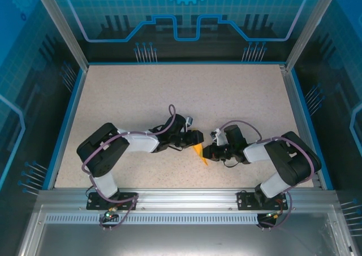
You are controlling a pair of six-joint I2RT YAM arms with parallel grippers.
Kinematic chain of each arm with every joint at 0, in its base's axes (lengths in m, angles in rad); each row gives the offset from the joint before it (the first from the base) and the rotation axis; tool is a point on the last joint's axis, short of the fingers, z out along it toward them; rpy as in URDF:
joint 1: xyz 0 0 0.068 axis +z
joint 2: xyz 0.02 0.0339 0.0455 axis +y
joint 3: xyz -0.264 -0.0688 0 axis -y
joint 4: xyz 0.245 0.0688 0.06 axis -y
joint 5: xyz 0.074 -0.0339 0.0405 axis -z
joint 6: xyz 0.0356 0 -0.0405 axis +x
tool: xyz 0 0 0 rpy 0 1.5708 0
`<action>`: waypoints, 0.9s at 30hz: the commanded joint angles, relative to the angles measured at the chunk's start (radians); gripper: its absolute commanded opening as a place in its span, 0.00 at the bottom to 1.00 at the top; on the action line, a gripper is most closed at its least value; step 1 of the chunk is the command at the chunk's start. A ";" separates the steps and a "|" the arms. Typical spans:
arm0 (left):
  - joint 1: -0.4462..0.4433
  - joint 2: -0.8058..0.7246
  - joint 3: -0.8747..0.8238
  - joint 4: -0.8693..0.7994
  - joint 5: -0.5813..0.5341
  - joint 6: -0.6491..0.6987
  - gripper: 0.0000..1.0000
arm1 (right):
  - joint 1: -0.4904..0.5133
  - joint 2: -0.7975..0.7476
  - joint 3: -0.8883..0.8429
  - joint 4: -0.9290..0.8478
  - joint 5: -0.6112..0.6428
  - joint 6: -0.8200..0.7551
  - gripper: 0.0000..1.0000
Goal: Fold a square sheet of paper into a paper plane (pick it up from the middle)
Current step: Fold the wing for the fifth time at the center of the table.
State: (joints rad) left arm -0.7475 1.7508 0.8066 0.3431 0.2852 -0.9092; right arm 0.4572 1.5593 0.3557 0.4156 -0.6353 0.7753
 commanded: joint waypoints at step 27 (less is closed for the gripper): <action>-0.036 0.041 -0.001 0.050 -0.029 0.050 0.49 | -0.014 0.031 0.002 -0.003 0.001 0.067 0.09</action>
State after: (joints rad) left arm -0.7811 1.7622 0.7670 0.3878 0.2817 -0.8948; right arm 0.4549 1.5711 0.3660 0.4122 -0.6392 0.8322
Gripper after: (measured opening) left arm 0.491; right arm 0.090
